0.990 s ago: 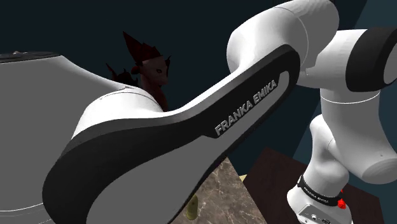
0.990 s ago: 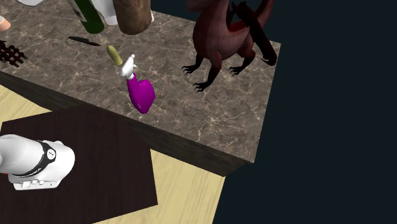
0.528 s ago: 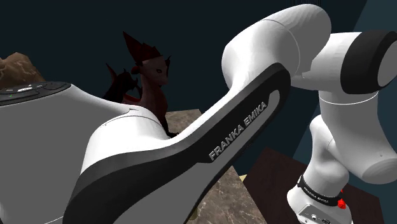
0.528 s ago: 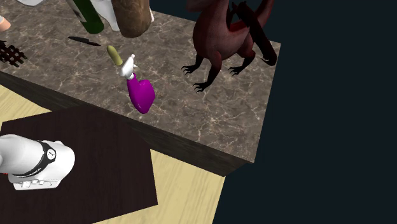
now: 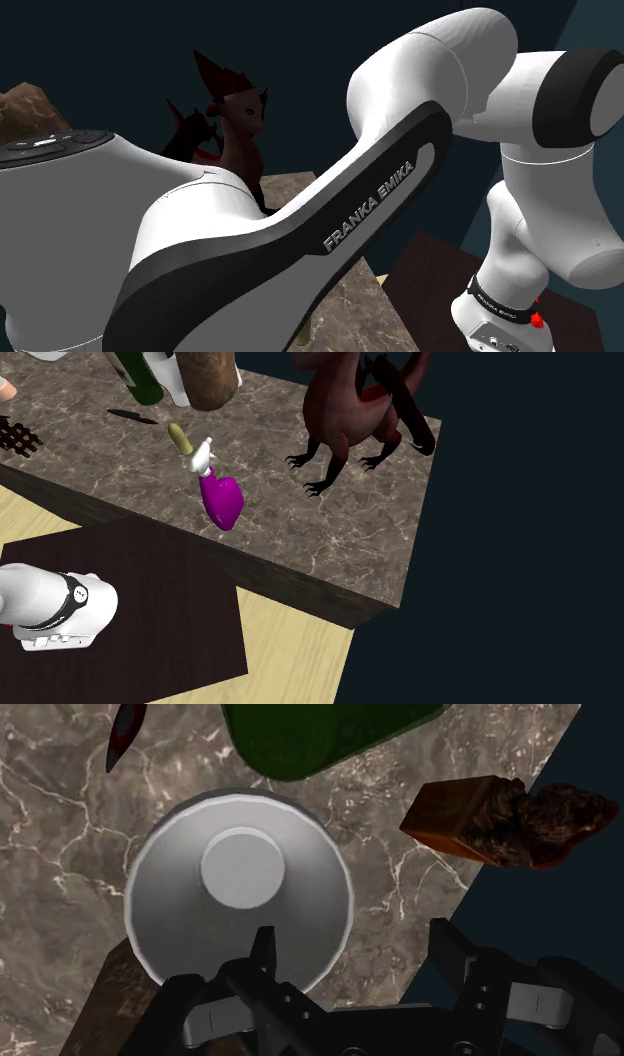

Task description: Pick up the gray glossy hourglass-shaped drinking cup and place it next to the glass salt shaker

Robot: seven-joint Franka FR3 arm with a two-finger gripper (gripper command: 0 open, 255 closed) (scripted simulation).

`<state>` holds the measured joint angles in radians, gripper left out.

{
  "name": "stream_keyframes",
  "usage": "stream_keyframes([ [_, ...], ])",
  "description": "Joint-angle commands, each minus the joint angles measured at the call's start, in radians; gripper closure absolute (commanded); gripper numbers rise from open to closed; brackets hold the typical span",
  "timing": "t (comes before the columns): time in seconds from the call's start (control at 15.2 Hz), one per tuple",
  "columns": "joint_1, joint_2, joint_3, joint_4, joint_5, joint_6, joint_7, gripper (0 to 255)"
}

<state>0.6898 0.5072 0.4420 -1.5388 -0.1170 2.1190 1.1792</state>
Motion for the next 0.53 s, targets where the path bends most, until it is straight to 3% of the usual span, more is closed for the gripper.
stream_keyframes([
  [0.0,-0.001,0.000,-0.001,-0.001,0.000,0.000,0.000,0],
  [0.13,0.000,0.000,-0.001,0.000,0.000,-0.001,0.001,0],
  [0.46,-0.015,-0.052,0.010,0.050,0.022,-0.100,-0.013,0],
])
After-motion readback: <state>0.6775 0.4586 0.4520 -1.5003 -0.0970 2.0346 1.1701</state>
